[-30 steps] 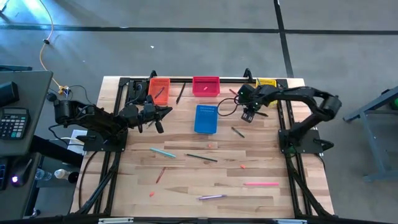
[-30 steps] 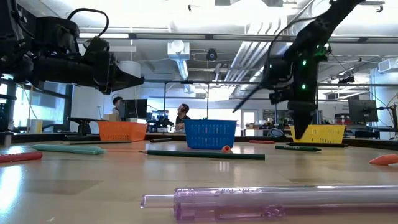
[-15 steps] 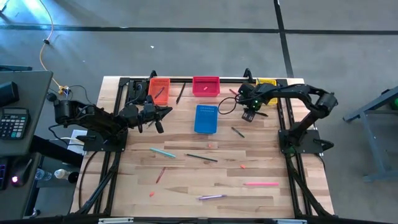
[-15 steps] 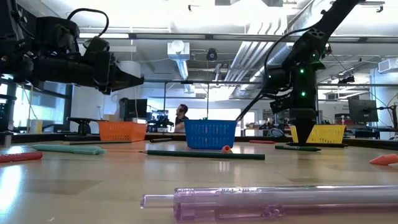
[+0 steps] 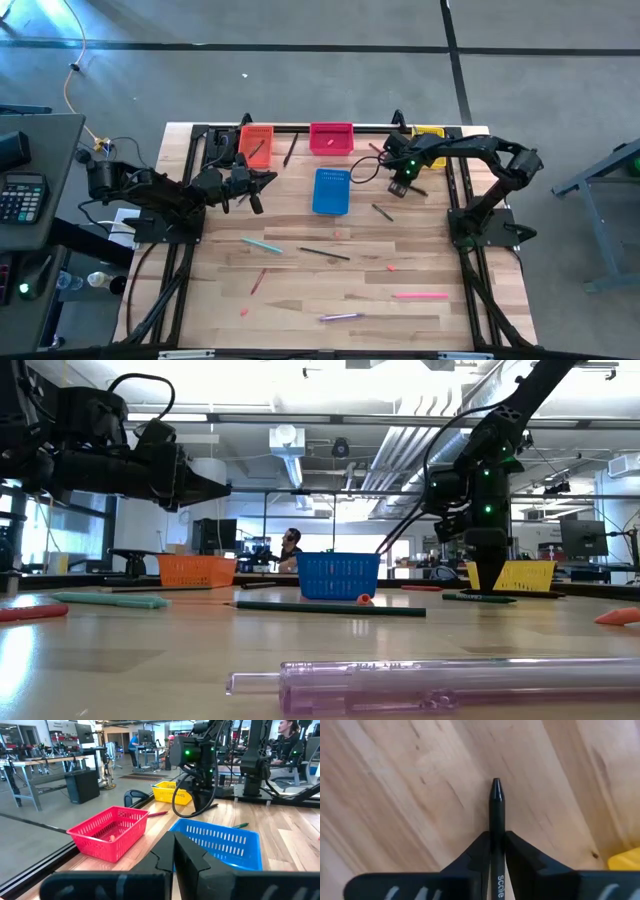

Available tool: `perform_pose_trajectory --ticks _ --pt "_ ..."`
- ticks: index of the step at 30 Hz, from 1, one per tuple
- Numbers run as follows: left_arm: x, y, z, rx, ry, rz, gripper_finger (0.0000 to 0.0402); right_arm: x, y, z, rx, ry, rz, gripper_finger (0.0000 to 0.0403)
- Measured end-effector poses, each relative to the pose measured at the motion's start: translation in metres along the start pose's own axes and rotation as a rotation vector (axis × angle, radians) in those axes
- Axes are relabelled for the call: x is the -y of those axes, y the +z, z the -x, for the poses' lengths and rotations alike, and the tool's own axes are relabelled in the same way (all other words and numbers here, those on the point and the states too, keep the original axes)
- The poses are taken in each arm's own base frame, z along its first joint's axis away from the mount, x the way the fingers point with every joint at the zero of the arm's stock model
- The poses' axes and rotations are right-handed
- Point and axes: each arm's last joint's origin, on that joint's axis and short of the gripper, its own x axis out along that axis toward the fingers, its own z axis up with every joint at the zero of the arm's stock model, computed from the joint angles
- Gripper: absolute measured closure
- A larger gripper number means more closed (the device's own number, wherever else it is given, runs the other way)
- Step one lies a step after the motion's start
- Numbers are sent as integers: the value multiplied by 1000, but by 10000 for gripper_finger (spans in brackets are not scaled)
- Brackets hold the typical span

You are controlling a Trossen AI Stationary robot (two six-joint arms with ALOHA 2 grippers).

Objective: Sort crayons/erasers/pens/pencils in bins
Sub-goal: Put the black pen into the blue bin

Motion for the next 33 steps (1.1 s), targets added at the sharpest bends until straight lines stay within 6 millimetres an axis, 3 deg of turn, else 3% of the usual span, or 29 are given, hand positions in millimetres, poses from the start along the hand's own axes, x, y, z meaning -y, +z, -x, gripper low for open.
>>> perform_pose_trajectory --ticks 7,15,22,28,33 --pt "0 0 0 0 0 0 401 -3 0 6 0 69 -63 362" --pt "0 0 0 0 -1 -15 401 -15 21 43 137 202 -135 362" --pt "0 0 0 0 -1 -15 401 -46 51 74 331 280 -229 362" --pt "0 0 0 0 -1 -15 401 -83 76 86 599 413 -259 362" --pt "0 0 0 0 -1 -10 401 -101 86 94 762 408 -327 362"
